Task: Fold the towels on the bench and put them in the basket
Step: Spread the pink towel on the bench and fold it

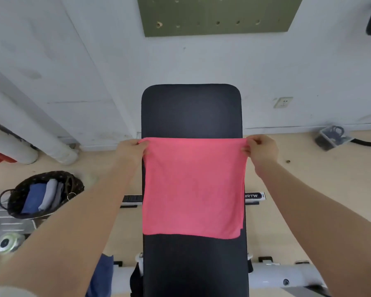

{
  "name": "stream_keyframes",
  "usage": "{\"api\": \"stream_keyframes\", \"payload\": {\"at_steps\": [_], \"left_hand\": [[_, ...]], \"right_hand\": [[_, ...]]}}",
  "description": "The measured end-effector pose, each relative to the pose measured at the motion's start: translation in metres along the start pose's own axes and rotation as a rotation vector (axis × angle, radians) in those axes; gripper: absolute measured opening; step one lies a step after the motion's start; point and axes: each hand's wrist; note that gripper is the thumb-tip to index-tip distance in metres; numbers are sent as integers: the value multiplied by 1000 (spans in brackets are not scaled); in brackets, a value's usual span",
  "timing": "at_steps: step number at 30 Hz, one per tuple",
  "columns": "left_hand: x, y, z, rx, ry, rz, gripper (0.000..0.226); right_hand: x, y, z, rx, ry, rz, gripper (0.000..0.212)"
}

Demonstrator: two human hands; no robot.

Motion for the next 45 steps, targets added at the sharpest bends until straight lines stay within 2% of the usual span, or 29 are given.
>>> {"api": "stream_keyframes", "payload": {"at_steps": [2,4,6,8,10,12,15,17,19,23,27,31,36,38,40,42,44,45], "left_hand": [[-4,-8,14,-54,-14,-35,23],[-4,-18,24,-102,-6,-76,14],[0,-25,22,-113,3,-129,48],[13,-25,11,-112,-44,-102,62],[40,-21,-7,-133,-88,8,57],[73,-17,-31,-160,-54,121,44],[116,-16,-70,-84,83,155,31],[132,-16,-87,-68,134,188,30],[140,-15,-95,-90,152,187,28],[149,-17,-93,-107,128,244,10],[158,-18,-88,-97,133,287,22],[156,-14,-90,-68,104,307,19],[153,-17,-96,-44,116,304,14],[148,-17,-99,-89,118,290,23],[149,-19,-101,-148,-98,454,41],[152,-30,-102,-122,-477,700,54],[149,-46,-100,14,-800,859,63],[145,-54,-99,102,-892,918,69]], "right_hand": [[1,-12,14,-2,9,50,19],[0,-20,20,84,34,85,23],[-8,-22,19,209,70,86,46],[-21,-17,8,150,164,10,50],[-43,-3,-11,-2,277,-172,38],[-71,15,-37,-85,243,-301,28],[-113,37,-79,-25,-24,-361,18],[-130,42,-96,46,-117,-382,19],[-138,43,-103,98,-115,-394,21],[-146,34,-101,86,-73,-397,15],[-147,28,-99,58,-14,-420,9],[-148,40,-95,-19,-34,-410,7],[-152,47,-88,0,-55,-521,6],[-148,43,-90,-44,-35,-607,21],[-148,33,-95,-67,294,-711,38],[-149,16,-105,60,712,-762,48],[-153,-5,-116,251,962,-837,54],[-156,-17,-120,335,1025,-878,57]]}}
Point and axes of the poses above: each hand's wrist, its own z-axis towards the middle knuckle, its own y-axis out of the back of the hand, x = y × z, and after that the axes turned 9 degrees about -x, right-handed
